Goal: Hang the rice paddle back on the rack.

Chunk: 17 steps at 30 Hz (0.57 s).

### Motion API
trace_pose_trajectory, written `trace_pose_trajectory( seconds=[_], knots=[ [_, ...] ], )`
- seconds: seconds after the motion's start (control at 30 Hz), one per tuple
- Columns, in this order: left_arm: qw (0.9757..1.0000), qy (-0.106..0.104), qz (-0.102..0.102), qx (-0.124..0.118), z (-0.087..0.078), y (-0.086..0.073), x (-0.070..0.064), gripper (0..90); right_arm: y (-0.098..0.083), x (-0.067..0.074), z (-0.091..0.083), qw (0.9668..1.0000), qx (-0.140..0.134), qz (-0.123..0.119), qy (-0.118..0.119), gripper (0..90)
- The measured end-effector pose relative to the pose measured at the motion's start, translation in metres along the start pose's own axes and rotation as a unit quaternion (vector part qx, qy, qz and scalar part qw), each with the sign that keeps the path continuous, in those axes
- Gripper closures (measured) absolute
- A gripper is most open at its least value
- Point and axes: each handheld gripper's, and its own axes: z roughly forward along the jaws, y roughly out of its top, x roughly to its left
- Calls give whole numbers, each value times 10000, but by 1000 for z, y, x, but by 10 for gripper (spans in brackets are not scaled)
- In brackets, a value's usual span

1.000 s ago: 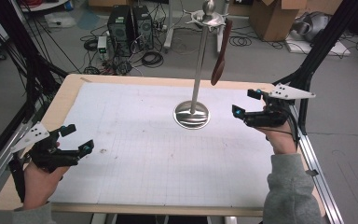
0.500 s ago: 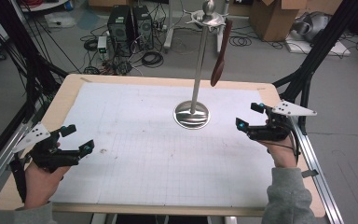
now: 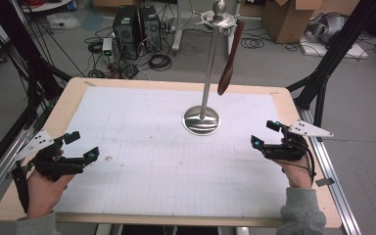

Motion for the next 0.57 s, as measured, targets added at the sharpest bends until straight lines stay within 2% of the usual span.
trace_pose_trajectory(
  seconds=[0.17,0.23,0.3,0.4,0.57],
  knots=[
    [10000,43,2,11,0,-2,1,18,-14,-2,-6,9999,-44,128,-76,96],
    [9999,114,85,64,1,-2,1,17,-21,-2,-8,9998,-87,151,-71,96],
    [9998,129,117,93,2,-2,0,17,-24,-4,-7,9998,-16,182,-64,96],
    [9997,172,117,127,3,-3,1,17,-26,-5,-9,9996,-110,250,-64,96],
    [9996,215,95,181,6,-5,3,18,-27,-6,-10,9995,-95,274,-117,96]
  ],
)
